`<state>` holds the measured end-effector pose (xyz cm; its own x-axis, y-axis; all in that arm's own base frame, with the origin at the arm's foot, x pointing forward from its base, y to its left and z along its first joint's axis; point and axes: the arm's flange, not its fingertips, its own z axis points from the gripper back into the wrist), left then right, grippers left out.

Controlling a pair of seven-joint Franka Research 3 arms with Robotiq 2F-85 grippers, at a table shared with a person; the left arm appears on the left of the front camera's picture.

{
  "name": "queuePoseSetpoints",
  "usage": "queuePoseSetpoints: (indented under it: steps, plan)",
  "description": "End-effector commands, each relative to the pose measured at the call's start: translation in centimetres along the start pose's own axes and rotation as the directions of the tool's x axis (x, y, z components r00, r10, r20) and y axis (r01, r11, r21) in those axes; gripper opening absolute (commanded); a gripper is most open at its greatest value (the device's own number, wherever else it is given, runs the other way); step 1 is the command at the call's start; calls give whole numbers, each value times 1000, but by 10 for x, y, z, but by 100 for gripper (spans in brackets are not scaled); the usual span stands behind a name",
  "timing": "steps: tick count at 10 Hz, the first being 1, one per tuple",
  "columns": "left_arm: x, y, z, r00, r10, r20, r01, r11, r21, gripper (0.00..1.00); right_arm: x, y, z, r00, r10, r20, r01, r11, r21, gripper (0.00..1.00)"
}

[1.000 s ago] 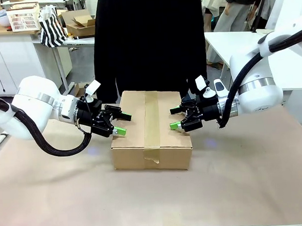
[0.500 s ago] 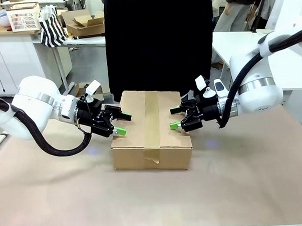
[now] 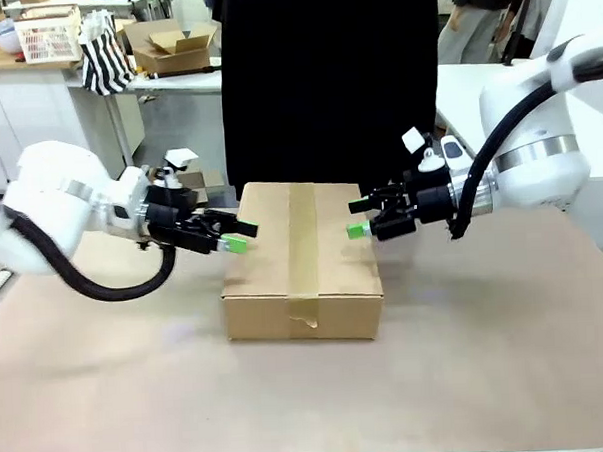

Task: Pack the gift set into the box.
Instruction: Press and hold the closed box until the human finishes sealing it.

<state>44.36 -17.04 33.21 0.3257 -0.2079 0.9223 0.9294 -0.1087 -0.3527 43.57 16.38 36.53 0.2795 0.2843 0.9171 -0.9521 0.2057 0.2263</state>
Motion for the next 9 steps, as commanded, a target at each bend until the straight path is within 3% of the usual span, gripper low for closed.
queuePoseSetpoints:
  steps: [1,3,4,5,7,8,9]
  plan:
    - [21,-42,22,979,201,22,-202,978,42,100,20,33,70,980,-189,64,190,982,-10,100]
    - [27,-70,49,948,303,96,-310,948,69,100,5,39,141,925,-336,175,345,939,-19,100]
    - [27,-81,66,934,321,155,-340,933,117,100,-12,37,173,884,-406,233,425,905,-35,100]
    - [26,-95,86,930,291,225,-332,926,177,100,-32,36,201,841,-477,254,487,873,26,100]
    - [12,-114,131,904,276,326,-353,913,205,100,-72,24,238,742,-661,109,628,743,229,100]
    - [2,-120,142,876,354,327,-432,878,206,100,-82,24,252,743,-665,69,602,710,365,100]
    - [-11,-125,155,810,482,334,-544,830,121,100,-85,25,262,748,-654,115,578,727,371,100]
